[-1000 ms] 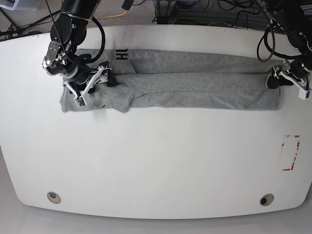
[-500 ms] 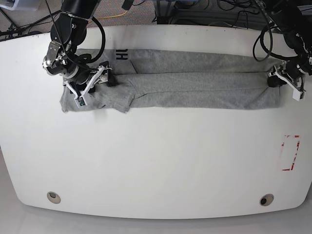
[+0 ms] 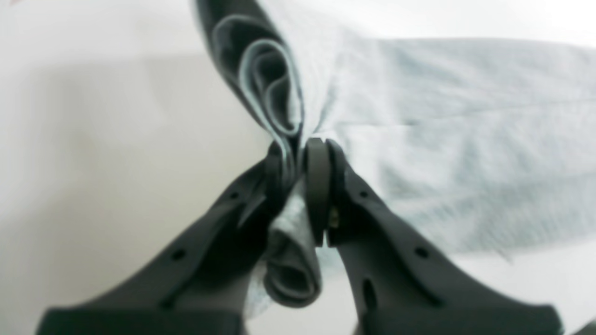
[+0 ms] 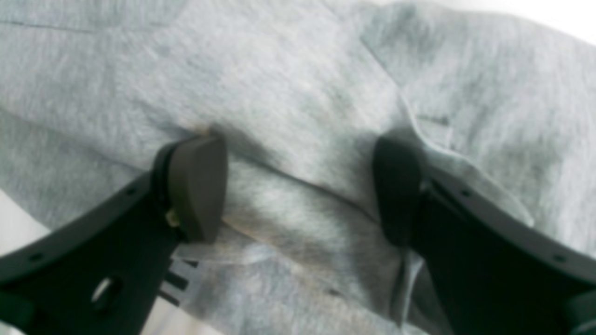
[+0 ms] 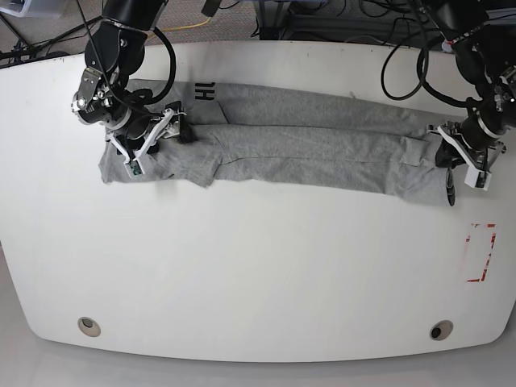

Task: Fold the T-shirt properly
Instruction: 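Fold the strip end with the left gripper toward the right gripper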

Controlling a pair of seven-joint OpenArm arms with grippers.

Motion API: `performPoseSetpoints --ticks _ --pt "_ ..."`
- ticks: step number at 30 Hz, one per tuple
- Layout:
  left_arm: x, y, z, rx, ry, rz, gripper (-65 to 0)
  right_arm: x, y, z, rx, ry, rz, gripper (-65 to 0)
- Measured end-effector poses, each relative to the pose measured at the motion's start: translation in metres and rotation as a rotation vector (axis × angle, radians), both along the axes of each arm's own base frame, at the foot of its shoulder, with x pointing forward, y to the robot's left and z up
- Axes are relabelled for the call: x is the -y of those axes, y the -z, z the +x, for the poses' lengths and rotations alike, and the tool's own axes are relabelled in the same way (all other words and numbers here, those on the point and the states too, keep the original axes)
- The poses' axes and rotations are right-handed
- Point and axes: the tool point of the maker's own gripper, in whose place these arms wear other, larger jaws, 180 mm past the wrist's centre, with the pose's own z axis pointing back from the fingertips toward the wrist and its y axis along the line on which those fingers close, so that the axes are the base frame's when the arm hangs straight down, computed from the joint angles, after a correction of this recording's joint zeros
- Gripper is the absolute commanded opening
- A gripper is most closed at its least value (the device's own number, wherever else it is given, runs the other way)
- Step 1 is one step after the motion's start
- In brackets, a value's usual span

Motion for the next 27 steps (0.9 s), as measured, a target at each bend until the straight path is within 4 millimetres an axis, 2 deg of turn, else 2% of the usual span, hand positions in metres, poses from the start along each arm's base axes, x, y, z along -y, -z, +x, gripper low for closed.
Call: performPoseSetpoints --ticks 4,6,9,17,19,27 --pt "0.049 -0.014 0.0 0.035 0.14 0.039 -63.5 0.001 0.0 0.0 0.0 0.0 -0.003 -17.8" --pt "0.081 -0.018 0.0 0.056 0.216 0.011 -63.5 0.0 0.0 0.0 0.0 0.001 0.001 -17.8" --pt "0.121 -0.014 0.0 0.054 0.307 -0.028 -63.5 0.001 0.0 0.0 -0.001 0.001 -0.001 -17.8" --pt "0.206 -0.01 -0.009 0.047 0.491 -0.136 -63.3 0.001 0.0 0.0 -0.001 0.002 -0.002 -17.8" --pt "0.218 -0.011 -0.01 0.05 0.502 -0.164 -63.2 0.001 0.0 0.0 0.0 0.001 -0.001 -17.8" --pt "0.244 -0.01 -0.014 0.022 0.504 -0.215 -59.7 0.001 0.0 0.0 -0.001 0.001 -0.002 -17.8"
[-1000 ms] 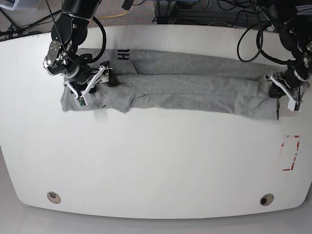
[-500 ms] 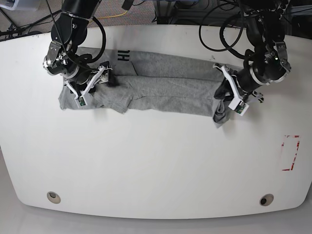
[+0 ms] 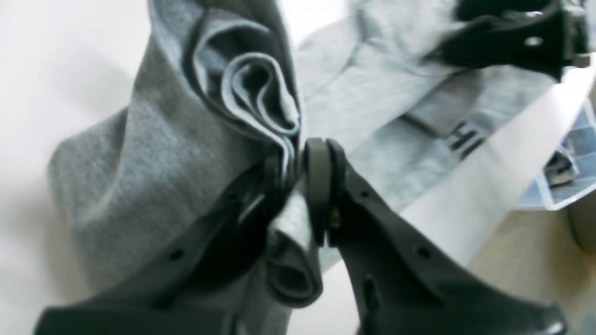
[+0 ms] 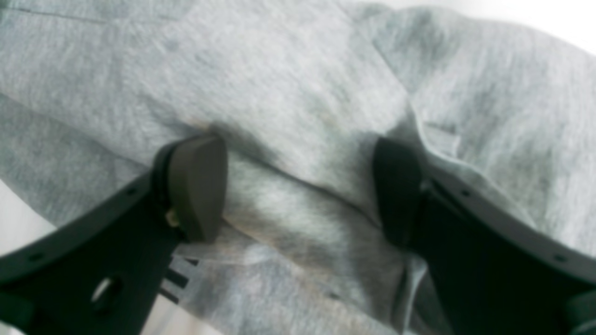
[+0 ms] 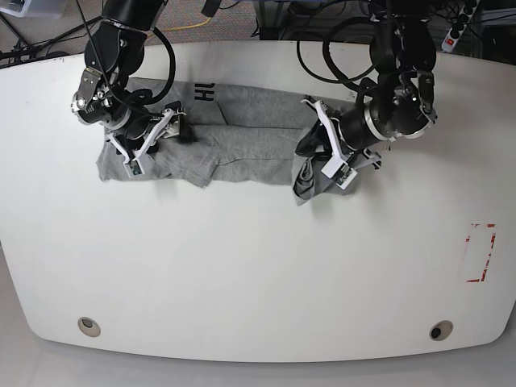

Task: Fold the T-shirt properly
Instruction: 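Fold the strip end with the left gripper toward the right gripper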

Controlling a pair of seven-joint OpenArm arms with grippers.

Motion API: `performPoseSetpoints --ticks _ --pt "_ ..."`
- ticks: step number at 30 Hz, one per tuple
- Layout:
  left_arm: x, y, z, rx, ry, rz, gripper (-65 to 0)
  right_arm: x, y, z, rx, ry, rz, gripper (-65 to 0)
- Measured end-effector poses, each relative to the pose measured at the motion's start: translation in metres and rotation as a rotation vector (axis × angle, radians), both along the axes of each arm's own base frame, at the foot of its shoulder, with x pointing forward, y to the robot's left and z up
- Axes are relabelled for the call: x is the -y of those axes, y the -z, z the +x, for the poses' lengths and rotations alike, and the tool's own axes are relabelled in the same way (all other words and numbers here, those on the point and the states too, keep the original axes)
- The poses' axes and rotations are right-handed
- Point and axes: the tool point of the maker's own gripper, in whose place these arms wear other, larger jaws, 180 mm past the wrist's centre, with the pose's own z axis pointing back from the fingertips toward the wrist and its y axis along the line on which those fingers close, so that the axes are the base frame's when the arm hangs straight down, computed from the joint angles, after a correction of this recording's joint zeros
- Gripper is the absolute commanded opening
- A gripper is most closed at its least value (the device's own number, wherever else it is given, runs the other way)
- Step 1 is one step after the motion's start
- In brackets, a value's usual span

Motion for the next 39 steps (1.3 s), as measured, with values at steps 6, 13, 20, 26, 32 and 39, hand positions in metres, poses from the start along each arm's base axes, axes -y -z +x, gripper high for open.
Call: performPoseSetpoints --ticks 6,13,20,26,32,39 --pt "0.014 -0.014 0.013 0.032 0.009 -0.025 -59.3 0.0 0.0 0.0 0.0 0.0 0.0 -17.8" --pt "0.036 -0.023 0.015 0.059 0.069 -0.044 -43.2 0.0 0.0 0.0 0.0 0.0 -0.001 -17.8" --pt "0.075 -0.021 -0.006 0.047 0.21 -0.05 -41.1 0.0 -0.001 0.001 0.003 0.0 -0.001 -17.8" --pt "0.085 -0.015 -0.019 0.009 0.268 -0.023 -41.1 0.0 -0.005 0.007 0.017 0.0 -0.001 -17.8" --pt "0.025 -0.015 0.014 0.038 0.109 0.04 -41.1 0.0 -0.005 0.008 0.018 -0.001 -0.005 -17.8" --pt "-0.032 0.017 0.028 -0.012 0.005 0.084 -41.4 0.003 -0.045 0.022 0.144 -0.006 -0.041 -17.1"
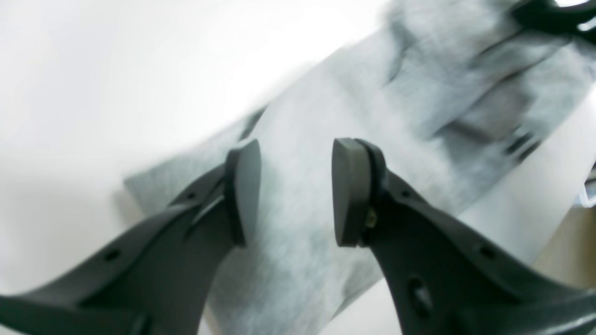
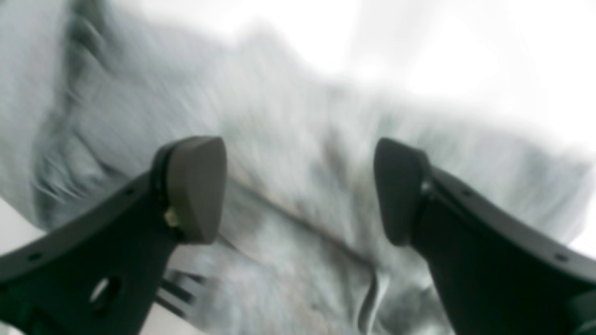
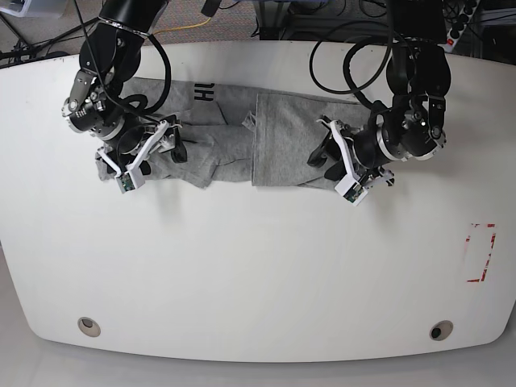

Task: Fold the T-shirt properly
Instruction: 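Fold the strip end with the left gripper toward the right gripper, then regrasp the other strip end with the right gripper and pull it outward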

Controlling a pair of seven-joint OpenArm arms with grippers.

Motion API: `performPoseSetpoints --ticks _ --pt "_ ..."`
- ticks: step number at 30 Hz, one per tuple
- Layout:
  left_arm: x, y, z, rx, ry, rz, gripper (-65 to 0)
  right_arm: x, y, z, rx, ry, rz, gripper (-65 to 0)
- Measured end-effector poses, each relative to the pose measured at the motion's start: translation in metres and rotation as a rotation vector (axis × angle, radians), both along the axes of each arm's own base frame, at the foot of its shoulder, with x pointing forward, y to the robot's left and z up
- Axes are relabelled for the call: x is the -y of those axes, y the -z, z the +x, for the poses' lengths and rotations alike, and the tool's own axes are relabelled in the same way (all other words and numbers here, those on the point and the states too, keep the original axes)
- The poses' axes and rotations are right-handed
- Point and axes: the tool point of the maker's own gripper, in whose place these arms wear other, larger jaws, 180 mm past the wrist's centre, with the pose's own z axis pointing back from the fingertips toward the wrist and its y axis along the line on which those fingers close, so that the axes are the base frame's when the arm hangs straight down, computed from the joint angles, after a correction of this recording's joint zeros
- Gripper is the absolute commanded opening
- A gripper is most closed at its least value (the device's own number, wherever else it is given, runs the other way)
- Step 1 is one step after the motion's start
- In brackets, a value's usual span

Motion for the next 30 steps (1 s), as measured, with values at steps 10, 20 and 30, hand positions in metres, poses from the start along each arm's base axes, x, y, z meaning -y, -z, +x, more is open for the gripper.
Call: performPoseSetpoints --ticks 10,20,30 --pt "-0.028 0.036 -0.003 -0.071 -0.053 -0.005 -59.4 0.085 -0.013 -0.012 0.012 0.272 0.096 -17.0" --pt "-0.06 0.025 -0.008 -0.036 -0.157 0.001 -59.6 0.15 0.022 -0.042 -0.07 0.46 0.251 -17.6" --pt "-0.07 0.03 -0.007 -0.054 -0.191 -0.007 -59.6 0.119 0.05 -0.064 -0.13 0.467 0.337 -17.6"
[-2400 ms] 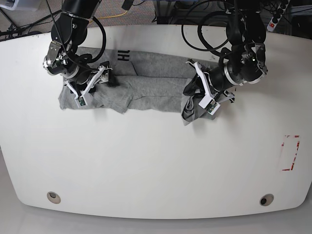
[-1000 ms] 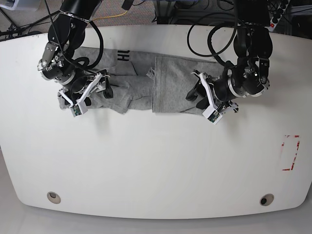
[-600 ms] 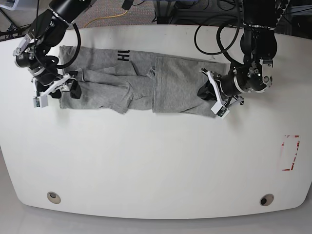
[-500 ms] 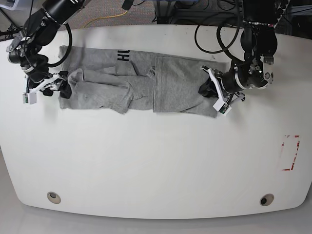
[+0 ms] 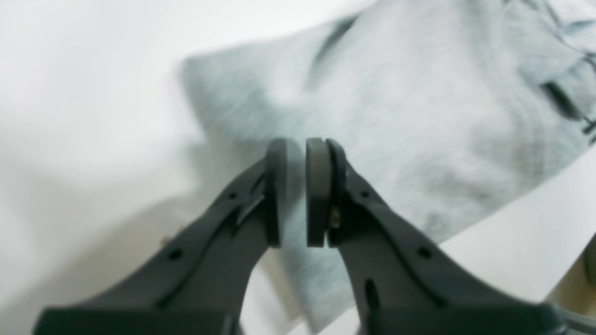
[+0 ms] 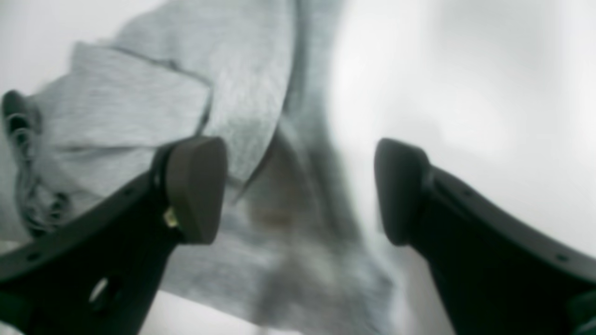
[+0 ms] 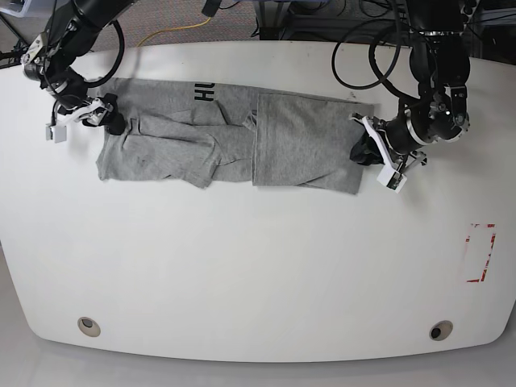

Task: Fold the T-shirt properly
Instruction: 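Regrasp the other strip end with the right gripper and pull it outward, then fold the strip end with the right gripper over onto the left gripper's fold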

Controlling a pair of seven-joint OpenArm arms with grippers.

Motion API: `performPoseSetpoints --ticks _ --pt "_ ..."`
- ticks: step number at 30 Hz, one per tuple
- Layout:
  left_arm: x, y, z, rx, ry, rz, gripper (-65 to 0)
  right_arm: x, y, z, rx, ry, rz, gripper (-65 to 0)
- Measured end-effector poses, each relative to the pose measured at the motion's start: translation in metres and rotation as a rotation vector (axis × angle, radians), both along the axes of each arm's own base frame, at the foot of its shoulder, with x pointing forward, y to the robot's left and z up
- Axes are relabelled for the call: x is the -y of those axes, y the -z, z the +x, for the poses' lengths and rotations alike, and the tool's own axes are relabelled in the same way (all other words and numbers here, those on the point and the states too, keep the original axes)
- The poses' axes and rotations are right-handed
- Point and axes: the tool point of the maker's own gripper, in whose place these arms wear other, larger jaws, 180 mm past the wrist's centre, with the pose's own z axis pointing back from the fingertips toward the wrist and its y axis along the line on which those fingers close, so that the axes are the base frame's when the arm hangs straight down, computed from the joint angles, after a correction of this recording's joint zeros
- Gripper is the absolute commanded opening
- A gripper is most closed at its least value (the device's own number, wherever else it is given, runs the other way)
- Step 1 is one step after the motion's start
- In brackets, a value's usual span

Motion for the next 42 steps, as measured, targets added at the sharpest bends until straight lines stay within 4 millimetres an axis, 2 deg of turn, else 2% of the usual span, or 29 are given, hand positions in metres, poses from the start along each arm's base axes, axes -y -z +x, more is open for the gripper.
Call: performPoseSetpoints --ticks 6,8,11,13,15,18,22,25,30,33,35,39,42 --pt "-0.004 0.013 -0.004 -0.042 -0.017 -0.004 -59.6 -0.035 0.003 0.01 0.022 -0.08 0.041 -18.1" --pt "-0.005 0.019 -0.006 -0.062 -0.02 -0.01 -59.6 -0.042 0.002 0.012 0.028 -0.091 0.047 -21.6" --pt "-0.008 0.027 -0.009 -0.088 -0.029 -0.012 -59.6 -0.053 0.002 0.012 0.036 -0.089 0.062 -33.9" --pt "-0.009 0.032 -0.011 -0.107 -0.035 -0.015 -59.6 -0.057 0.003 0.013 0.035 -0.098 0.059 -46.3" --pt "-0.01 0.037 -0.011 -0.119 -0.042 -0.024 -59.6 -0.057 0.005 0.012 0.024 -0.099 0.053 -55.5" --pt "-0.009 0.037 -0.011 -0.12 -0.045 -0.032 -59.6 -0.056 0.005 0.012 0.015 -0.098 0.049 -65.0" --pt "-0.009 0.037 -0.011 -0.119 -0.045 -0.033 -59.6 -0.052 -0.007 0.014 0.028 -0.115 -0.001 -65.0" --pt "-0.007 0.038 -0.011 -0.121 -0.044 -0.039 -59.6 -0.044 -0.035 0.021 0.095 -0.135 -0.085 -65.0" --pt "-0.004 0.041 -0.011 -0.126 -0.051 -0.064 -59.4 -0.057 -0.066 0.025 0.136 -0.235 -0.204 -65.0" --pt "0.005 0.039 -0.004 -0.119 -0.058 -0.087 -59.4 -0.073 -0.088 0.031 0.193 -0.298 -0.25 -65.0" --pt "0.01 0.039 -0.001 -0.117 -0.058 -0.096 -59.4 -0.084 -0.094 0.035 0.224 -0.331 -0.251 -65.0" --pt "0.019 0.039 -0.002 -0.121 -0.056 -0.12 -59.4 -0.107 -0.103 0.036 0.281 -0.379 -0.159 -65.0" --pt "0.021 0.04 -0.003 -0.122 -0.058 -0.125 -59.4 -0.137 -0.116 0.038 0.352 -0.448 -0.058 -65.0"
